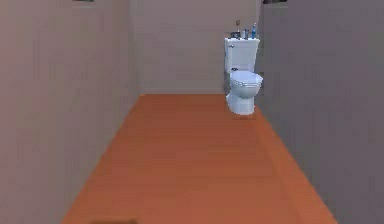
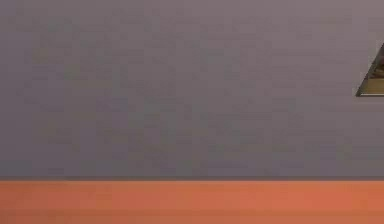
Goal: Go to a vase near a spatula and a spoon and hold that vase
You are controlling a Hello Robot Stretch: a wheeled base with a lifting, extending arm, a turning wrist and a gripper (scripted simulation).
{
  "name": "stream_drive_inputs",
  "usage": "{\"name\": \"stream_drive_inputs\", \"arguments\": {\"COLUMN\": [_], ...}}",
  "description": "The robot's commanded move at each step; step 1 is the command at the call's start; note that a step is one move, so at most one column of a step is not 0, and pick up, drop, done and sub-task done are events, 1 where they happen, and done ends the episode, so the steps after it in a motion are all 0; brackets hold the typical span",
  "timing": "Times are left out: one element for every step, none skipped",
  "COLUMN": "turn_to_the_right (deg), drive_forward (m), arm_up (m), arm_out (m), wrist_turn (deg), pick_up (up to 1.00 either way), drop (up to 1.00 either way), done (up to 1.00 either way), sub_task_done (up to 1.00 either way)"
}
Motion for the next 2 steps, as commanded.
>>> {"name": "stream_drive_inputs", "arguments": {"turn_to_the_right": [45.0, 45.0], "drive_forward": [0.00, 0.00], "arm_up": [0.00, 0.00], "arm_out": [0.00, 0.00], "wrist_turn": [0.0, 0.0], "pick_up": [0.00, 0.00], "drop": [0.00, 0.00], "done": [0.00, 0.00], "sub_task_done": [0.00, 0.00]}}
